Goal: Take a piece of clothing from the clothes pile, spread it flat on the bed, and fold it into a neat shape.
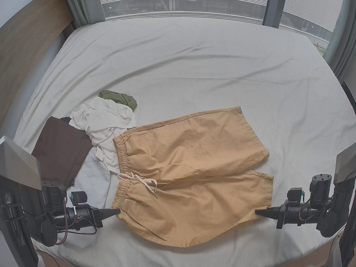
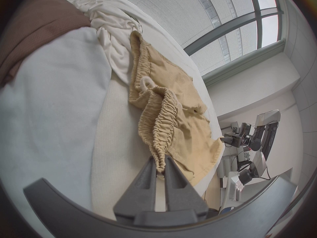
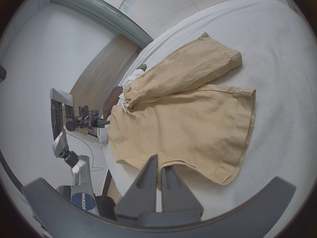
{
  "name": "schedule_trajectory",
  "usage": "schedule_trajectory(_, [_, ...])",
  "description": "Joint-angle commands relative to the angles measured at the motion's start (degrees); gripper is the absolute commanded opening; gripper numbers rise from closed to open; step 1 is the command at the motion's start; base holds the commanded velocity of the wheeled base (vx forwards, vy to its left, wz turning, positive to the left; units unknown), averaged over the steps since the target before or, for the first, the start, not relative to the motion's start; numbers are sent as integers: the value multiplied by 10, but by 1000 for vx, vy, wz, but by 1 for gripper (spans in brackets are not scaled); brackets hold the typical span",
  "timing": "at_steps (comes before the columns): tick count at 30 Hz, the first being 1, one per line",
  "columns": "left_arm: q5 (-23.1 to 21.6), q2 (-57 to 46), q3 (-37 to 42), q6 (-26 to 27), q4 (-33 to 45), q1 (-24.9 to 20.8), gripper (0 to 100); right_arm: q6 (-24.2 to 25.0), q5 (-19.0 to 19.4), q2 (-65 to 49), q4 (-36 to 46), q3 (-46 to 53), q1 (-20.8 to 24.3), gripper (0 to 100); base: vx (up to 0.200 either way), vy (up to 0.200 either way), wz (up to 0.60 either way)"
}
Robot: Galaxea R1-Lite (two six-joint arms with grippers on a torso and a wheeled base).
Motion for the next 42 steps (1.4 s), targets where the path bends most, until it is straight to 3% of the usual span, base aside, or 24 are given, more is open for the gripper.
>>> schedule_trajectory(1, [-1, -47, -3, -28, -3, -12, 0, 12, 2, -1, -2, -14, -3, 0, 0, 0, 0])
schedule_trajectory(16, [-1, -62, -36, -64, -3, -17, 0, 88, 10, -60, -2, -62, -14, 0, 0, 0, 0])
schedule_trajectory(29, [6, -105, -71, -137, -3, -14, 0, 118, 10, -78, -2, -114, -40, 0, 0, 0, 0])
schedule_trajectory(42, [7, -109, -73, -141, -3, -15, 0, 132, 8, -90, -2, -141, -45, 0, 0, 0, 0])
